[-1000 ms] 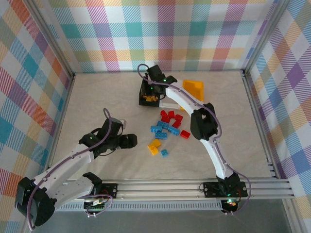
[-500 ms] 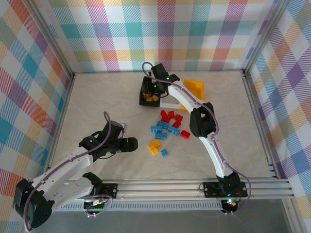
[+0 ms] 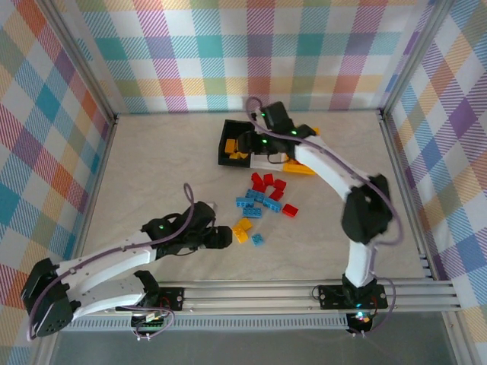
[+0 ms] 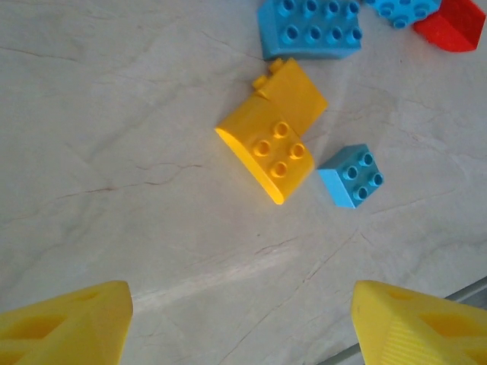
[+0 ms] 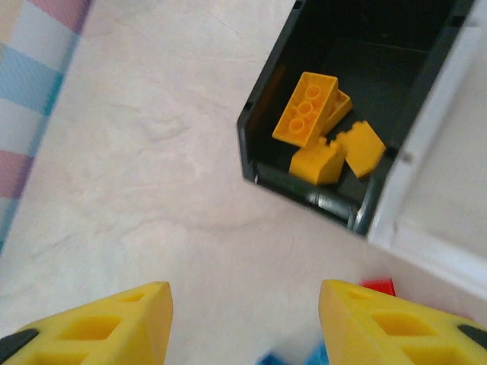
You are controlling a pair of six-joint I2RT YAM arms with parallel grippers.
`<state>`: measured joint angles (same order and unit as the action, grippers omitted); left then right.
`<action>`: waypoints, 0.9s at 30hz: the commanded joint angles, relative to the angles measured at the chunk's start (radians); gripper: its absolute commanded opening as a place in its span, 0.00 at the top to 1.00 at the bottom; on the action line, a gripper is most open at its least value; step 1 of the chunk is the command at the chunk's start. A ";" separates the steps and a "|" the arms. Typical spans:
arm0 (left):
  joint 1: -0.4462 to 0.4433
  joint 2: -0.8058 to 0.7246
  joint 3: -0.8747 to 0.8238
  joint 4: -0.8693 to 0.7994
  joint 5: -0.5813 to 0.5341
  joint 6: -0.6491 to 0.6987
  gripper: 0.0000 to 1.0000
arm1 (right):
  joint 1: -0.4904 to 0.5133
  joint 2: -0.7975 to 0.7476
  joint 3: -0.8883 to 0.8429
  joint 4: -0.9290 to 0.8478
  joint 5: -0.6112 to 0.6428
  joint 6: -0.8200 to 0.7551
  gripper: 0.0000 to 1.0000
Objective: Sort the legos into containers by color
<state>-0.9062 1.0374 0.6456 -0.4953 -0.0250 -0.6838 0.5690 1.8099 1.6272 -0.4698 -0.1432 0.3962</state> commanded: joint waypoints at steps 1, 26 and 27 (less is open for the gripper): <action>-0.043 0.081 0.000 0.119 -0.057 -0.101 0.22 | 0.004 -0.181 -0.214 0.086 0.015 0.010 0.46; -0.095 0.576 0.258 0.103 -0.173 -0.149 0.15 | -0.006 -0.653 -0.759 0.039 0.037 -0.019 0.45; -0.095 0.580 0.261 0.097 -0.183 -0.150 0.16 | -0.005 -0.653 -0.760 0.042 0.036 -0.019 0.45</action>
<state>-0.9867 1.6051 0.8867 -0.3462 -0.1638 -0.8230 0.5686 1.1713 0.8783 -0.4507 -0.0952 0.3870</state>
